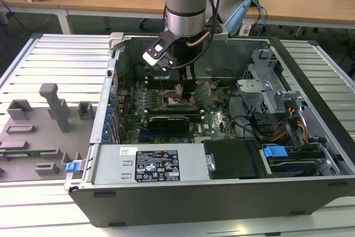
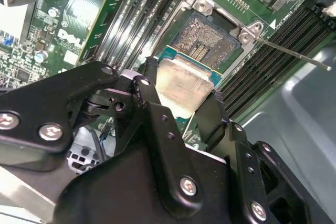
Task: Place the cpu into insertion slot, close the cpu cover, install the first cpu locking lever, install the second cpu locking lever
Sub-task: 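Place the cpu into insertion slot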
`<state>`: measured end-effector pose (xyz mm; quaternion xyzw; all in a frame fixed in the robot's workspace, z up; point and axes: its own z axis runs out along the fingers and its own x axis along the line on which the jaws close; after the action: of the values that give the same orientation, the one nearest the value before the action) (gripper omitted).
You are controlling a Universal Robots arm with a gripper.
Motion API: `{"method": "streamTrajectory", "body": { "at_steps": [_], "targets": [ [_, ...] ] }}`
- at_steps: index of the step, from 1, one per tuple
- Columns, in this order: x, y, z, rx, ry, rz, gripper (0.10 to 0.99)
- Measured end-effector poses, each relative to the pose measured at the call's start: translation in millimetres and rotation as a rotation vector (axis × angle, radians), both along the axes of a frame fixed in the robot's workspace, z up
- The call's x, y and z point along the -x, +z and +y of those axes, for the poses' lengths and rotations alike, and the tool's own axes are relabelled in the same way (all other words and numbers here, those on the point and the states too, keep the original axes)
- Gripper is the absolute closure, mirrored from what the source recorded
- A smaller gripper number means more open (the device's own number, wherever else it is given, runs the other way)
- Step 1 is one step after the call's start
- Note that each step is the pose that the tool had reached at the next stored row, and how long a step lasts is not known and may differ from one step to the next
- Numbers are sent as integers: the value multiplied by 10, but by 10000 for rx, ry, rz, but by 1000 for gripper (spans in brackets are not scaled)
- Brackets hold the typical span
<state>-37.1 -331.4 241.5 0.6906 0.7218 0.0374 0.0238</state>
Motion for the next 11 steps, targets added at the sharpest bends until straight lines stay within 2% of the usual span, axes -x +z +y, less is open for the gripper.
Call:
{"method": "streamTrajectory", "body": {
  "at_steps": [3,11],
  "targets": [
    [34,-62,18,-1,-68,0,545],
    [84,-151,59,1,-237,1,545]
  ]
}}
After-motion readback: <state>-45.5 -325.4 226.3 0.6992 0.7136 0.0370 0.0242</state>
